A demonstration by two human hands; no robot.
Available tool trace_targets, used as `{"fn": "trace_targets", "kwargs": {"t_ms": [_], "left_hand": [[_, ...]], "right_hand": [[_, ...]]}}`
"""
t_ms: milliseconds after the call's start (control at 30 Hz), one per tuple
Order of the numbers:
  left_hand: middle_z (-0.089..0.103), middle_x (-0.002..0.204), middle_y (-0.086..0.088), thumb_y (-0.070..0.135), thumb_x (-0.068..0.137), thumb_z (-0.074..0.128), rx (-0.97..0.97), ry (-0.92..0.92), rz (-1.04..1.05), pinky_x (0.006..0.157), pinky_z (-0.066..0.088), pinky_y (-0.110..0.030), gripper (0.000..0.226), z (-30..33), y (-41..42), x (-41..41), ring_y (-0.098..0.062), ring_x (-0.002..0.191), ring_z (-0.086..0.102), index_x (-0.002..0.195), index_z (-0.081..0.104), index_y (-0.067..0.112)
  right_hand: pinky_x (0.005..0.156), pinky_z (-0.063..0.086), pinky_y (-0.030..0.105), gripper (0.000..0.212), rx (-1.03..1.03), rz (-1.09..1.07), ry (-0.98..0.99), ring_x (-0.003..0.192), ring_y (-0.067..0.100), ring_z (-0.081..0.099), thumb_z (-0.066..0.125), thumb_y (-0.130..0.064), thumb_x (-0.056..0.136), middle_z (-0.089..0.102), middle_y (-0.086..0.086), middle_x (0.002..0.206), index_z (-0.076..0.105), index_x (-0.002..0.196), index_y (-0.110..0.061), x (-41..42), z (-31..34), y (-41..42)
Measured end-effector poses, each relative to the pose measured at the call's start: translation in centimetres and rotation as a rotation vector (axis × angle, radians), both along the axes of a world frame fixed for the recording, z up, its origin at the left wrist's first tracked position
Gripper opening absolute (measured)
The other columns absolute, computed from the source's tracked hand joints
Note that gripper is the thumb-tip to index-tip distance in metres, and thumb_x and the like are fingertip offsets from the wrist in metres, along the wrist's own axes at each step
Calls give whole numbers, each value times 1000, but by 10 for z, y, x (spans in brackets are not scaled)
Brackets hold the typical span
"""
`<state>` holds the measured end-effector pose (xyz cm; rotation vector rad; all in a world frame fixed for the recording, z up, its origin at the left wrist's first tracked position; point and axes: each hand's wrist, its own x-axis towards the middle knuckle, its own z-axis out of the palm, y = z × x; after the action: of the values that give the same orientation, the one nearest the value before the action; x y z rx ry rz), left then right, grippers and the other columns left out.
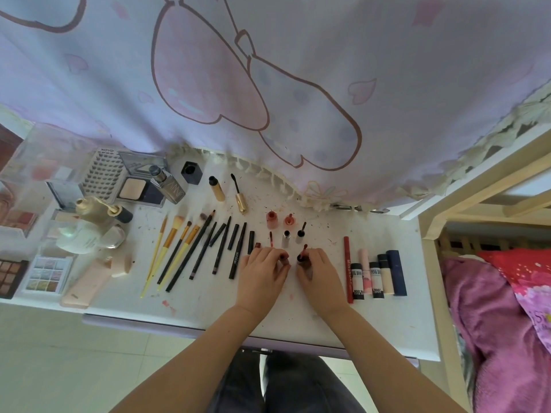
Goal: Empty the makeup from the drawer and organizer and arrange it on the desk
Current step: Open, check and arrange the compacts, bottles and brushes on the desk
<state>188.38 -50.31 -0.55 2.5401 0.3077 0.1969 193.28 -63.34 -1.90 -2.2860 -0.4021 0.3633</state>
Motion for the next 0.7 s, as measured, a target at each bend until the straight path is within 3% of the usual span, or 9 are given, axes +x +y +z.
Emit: {"fn": "trace_targets", "kwargs": {"t_ms": [133,267,367,467,567,700], "left_hand": [[64,76,7,29,78,71,60,-21,-73,82,36,-25,12,1,1,1,-17,79,60,81,65,19],[62,69,7,29,69,81,165,21,-198,80,50,-40,22,5,-2,2,-17,71,60,74,63,17],[62,74,7,34,78,64,213,24,-243,86,51,-46,16,6,-5,1,-18,74,59,79,65,19],[64,85,4,41,88,41,259,155,-267,96,44,-48,33,10,-9,4,-20,85,60,90,64,17],[63,104,1,43,97,34,345,427,-292,111,20,-43,37,20,-17,11,-19,107,52,108,59,16],[61,114,-5,42,99,32,433,585,-297,108,24,-39,42,23,-22,18,-23,116,47,112,59,13]], "right_hand": [[72,37,1,13,41,-88,51,77,-2,49,58,-13,91,54,-7,91,55,104,-14,-2,8,-3],[67,39,3,13,25,-183,174,79,2,53,57,-17,92,55,-10,88,51,104,-19,-10,14,-14],[61,37,2,19,-59,-194,256,72,-2,49,54,-22,94,49,-15,81,49,112,-17,-15,14,-21],[59,35,3,24,-115,-181,284,69,-3,48,52,-25,95,48,-15,80,47,117,-17,-18,15,-25],[57,36,4,27,-125,-174,280,68,-3,49,53,-25,95,51,-13,81,46,119,-17,-20,18,-25],[55,37,6,28,-157,-142,231,67,2,50,54,-22,94,56,-5,84,47,120,-15,-19,19,-21]]}}
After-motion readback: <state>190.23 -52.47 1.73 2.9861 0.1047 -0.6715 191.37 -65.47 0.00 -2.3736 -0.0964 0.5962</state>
